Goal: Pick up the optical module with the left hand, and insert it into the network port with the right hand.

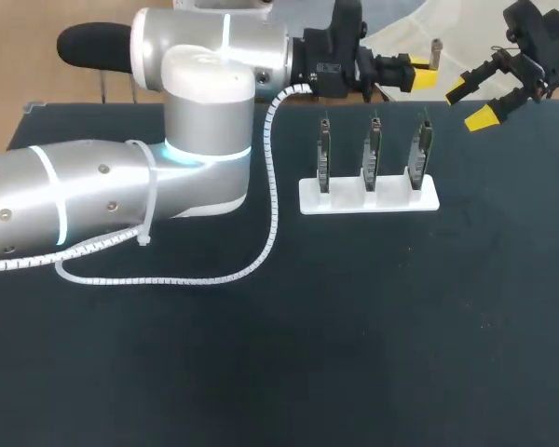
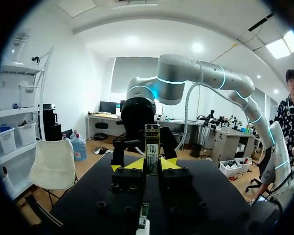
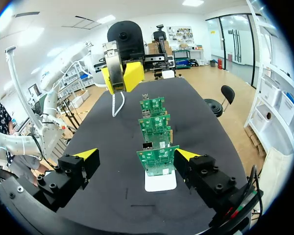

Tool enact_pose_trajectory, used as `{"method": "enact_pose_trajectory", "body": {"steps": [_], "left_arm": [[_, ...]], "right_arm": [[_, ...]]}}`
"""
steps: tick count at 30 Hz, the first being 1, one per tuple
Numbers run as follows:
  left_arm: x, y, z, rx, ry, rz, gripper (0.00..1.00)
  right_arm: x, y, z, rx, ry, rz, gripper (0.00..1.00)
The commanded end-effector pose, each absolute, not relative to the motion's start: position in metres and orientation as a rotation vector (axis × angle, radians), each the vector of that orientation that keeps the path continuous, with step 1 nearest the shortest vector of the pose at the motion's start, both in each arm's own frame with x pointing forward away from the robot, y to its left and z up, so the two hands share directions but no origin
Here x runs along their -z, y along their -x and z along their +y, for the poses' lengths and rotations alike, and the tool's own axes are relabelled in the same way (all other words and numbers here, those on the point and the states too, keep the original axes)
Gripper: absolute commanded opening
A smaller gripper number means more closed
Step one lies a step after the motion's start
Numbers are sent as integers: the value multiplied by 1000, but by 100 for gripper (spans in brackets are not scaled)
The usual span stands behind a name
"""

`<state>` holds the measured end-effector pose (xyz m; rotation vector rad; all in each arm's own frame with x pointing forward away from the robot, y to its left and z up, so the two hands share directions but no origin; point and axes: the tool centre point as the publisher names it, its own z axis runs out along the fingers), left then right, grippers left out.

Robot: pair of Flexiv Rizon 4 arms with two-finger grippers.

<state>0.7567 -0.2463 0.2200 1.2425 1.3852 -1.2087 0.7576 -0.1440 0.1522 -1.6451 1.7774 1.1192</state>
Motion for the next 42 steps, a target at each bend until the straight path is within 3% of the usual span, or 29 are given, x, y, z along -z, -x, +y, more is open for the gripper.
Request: {"method": "enact_pose_trajectory", "body": {"steps": [1, 42], "left_arm": [[-217, -756, -251, 1201, -1235, 1387, 0], [-185, -773, -258, 1180, -1247, 1459, 0]], "right_arm": [[-152, -757, -144, -1118, 1645, 1777, 100], [-152, -757, -144, -1118, 1645, 1777, 100]]}}
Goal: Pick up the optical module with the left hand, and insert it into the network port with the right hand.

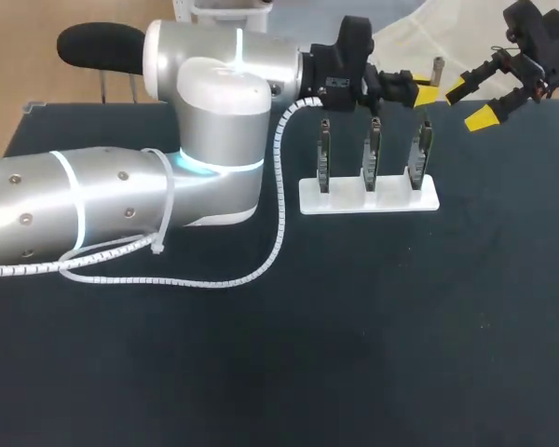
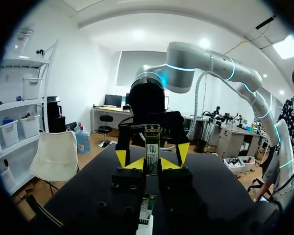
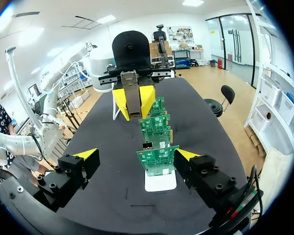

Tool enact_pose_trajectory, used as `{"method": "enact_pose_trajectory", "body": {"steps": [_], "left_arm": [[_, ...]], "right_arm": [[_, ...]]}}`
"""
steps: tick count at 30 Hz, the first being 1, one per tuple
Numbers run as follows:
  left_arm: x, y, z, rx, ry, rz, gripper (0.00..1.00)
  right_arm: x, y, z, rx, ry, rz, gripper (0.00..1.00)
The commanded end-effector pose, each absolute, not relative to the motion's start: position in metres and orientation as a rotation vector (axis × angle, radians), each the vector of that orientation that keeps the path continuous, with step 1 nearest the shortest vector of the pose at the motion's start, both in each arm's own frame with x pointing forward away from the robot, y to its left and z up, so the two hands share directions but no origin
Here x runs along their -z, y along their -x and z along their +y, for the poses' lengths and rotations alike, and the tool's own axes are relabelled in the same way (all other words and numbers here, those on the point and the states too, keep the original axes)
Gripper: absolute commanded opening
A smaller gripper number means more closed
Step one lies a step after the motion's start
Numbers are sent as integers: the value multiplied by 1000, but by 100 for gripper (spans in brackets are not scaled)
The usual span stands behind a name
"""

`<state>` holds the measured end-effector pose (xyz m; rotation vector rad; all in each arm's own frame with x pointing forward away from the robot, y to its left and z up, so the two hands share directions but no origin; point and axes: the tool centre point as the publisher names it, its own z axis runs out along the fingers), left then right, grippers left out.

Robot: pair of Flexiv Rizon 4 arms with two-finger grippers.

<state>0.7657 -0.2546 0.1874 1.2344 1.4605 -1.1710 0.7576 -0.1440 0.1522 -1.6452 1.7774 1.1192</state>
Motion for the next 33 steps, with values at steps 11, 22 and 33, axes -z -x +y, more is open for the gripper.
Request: {"method": "enact_pose_trajectory", "body": {"steps": [11, 22, 33], "left_arm": [[-182, -779, -263, 1198, -1274, 1450, 0], [-177, -774, -263, 1205, -1286, 1454, 0], [-174, -773, -262, 1204, -1290, 1461, 0]], "right_arm": [[-152, -757, -144, -1118, 1645, 1777, 100], [-152, -757, -144, -1118, 1645, 1777, 100], [-152, -757, -144, -1118, 1645, 1777, 100]]}}
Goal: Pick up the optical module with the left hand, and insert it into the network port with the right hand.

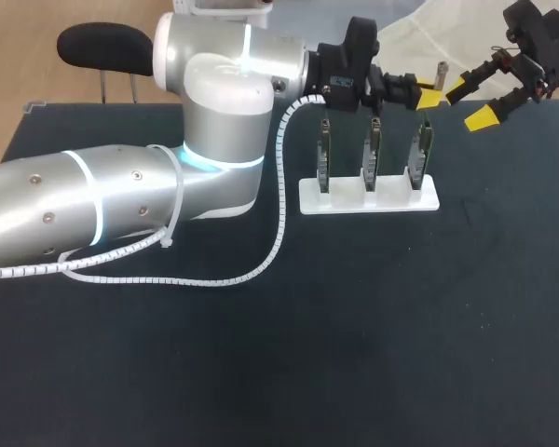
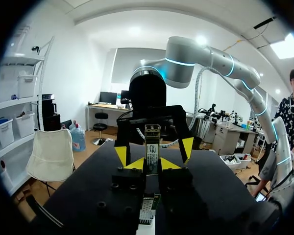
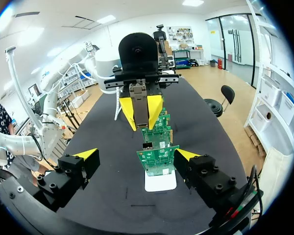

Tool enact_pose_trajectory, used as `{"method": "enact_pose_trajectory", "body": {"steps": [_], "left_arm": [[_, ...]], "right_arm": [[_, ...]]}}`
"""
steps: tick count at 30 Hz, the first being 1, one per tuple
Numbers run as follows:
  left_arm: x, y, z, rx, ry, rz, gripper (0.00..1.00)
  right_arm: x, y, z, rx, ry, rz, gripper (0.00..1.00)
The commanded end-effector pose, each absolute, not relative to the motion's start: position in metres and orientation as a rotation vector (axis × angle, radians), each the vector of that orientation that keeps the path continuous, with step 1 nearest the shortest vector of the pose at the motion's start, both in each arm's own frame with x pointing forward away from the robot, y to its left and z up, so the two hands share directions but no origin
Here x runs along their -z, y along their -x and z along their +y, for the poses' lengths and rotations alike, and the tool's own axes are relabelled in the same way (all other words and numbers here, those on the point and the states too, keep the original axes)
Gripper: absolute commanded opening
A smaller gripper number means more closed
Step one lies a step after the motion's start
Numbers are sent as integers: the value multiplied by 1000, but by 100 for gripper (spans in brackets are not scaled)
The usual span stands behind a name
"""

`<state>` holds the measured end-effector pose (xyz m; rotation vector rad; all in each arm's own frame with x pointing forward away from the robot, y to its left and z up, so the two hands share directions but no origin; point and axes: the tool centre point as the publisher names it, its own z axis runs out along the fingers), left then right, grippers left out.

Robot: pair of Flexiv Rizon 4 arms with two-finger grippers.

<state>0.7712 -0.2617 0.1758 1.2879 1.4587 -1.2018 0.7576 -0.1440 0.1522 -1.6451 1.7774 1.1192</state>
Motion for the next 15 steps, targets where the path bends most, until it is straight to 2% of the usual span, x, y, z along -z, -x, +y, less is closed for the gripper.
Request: {"method": "enact_pose_trajectory", "body": {"steps": [1, 15], "left_arm": [[-174, -773, -262, 1205, -1288, 1463, 0], [-168, -772, -259, 1220, -1284, 1480, 0]], "right_arm": [[-152, -757, -144, -1118, 1645, 1777, 100], [-152, -757, -144, -1118, 1645, 1777, 100]]}}
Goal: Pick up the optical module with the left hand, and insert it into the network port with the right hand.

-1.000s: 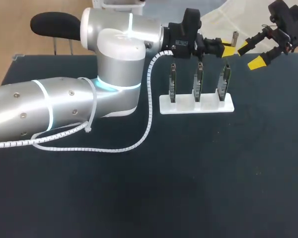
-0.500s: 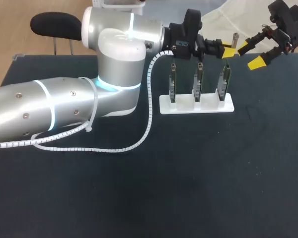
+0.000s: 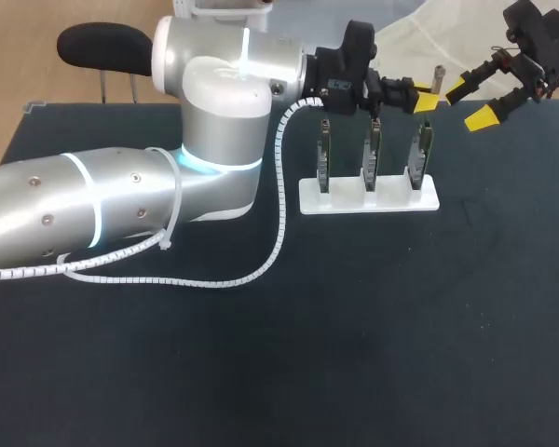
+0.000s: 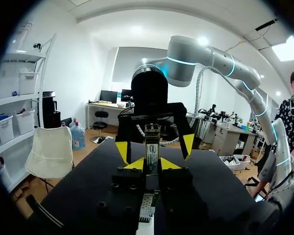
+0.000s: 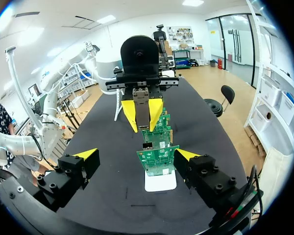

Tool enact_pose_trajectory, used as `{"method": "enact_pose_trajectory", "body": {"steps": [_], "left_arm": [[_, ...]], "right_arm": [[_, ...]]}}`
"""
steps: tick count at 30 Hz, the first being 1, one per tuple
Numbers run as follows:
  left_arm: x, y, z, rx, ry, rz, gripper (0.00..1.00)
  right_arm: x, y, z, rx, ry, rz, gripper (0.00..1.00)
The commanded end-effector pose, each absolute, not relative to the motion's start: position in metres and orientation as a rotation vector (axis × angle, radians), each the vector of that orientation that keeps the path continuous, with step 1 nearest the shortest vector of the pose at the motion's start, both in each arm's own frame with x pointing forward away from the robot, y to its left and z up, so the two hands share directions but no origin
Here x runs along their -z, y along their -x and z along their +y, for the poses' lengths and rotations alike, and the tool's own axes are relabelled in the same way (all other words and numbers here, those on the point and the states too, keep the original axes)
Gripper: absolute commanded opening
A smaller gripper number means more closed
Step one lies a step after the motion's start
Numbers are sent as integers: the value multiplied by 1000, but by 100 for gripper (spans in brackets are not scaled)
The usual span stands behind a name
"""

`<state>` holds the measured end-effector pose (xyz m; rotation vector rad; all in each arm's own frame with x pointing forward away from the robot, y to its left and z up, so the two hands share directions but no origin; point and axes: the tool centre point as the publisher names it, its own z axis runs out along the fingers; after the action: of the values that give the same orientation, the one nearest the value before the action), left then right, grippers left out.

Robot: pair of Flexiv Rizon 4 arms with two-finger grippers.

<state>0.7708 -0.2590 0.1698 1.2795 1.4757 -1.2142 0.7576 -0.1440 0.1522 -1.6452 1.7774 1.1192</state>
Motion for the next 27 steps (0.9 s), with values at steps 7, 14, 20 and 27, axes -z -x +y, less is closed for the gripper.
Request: {"method": "enact_pose_trajectory", "body": {"steps": [7, 14, 20, 27], "left_arm": [[-166, -771, -259, 1227, -1278, 1484, 0], [-165, -771, -260, 1234, -1282, 1488, 0], [-164, -771, -262, 1241, -1281, 1489, 0], [-163, -770, -262, 1241, -1273, 1494, 0]], "right_arm": [[-152, -757, -144, -1118, 1645, 1777, 100], [-152, -757, -144, -1118, 1645, 1777, 100], [-152, -757, -144, -1118, 1645, 1777, 100], [-152, -757, -144, -1118, 1645, 1777, 100]]}}
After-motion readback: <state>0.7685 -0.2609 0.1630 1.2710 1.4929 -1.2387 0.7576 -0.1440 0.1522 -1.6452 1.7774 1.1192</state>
